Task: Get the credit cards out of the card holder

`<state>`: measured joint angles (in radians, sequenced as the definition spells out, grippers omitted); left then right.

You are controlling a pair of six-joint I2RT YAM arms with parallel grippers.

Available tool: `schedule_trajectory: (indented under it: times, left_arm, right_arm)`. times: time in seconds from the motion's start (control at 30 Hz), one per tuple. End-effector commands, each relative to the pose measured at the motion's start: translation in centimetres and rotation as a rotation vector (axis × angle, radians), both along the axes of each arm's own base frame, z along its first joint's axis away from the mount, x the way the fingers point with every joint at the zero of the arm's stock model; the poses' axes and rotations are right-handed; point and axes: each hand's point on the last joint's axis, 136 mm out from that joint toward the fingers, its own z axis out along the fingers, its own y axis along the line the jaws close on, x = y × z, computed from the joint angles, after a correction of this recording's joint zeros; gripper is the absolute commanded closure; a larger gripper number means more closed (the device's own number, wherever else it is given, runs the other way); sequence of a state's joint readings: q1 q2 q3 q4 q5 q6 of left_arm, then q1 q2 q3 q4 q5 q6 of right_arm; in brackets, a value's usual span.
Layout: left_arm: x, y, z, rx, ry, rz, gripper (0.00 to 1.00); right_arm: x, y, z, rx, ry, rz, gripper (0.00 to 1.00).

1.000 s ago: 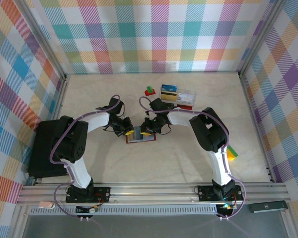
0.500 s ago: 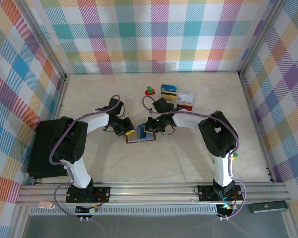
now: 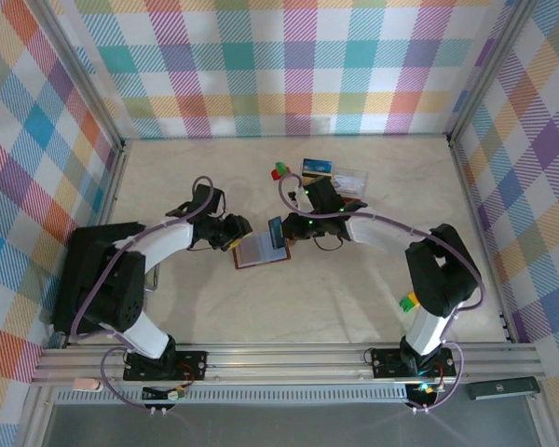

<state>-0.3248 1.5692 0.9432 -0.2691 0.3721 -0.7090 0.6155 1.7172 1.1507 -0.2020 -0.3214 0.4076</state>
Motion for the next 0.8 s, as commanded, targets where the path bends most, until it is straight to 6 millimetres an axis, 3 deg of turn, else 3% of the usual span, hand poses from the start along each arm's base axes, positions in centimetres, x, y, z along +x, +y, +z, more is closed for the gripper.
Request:
schedule_trajectory:
  times: [0.0, 0.2, 0.37, 0.6, 0.77]
  left_arm:
    - [1.1, 0.2, 4.2, -0.046, -0.148, 0.013, 0.44]
    - [0.9, -0.5, 9.1, -0.132, -0.300, -0.048, 0.14]
    - [0.7, -2.0, 12.2, -0.217, -0.403, -0.141, 0.00]
    - [0.5, -3.8, 15.2, -0.338, -0.476, -0.226, 0.01]
    - [-0.1, -5.5, 17.3, -0.455, -0.509, -0.322, 0.12]
  right_arm:
    - [1.0, -0.7, 3.5, 0.034, -0.139, 0.029, 1.00]
    - [1.0, -1.1, 8.8, 0.152, -0.263, 0.066, 1.00]
    - [0.3, -1.2, 12.7, 0.236, -0.288, 0.081, 1.00]
    - [-0.5, -0.5, 15.0, 0.374, -0.197, 0.106, 1.00]
    - [-0.4, 0.0, 16.3, 0.454, -0.162, 0.106, 1.00]
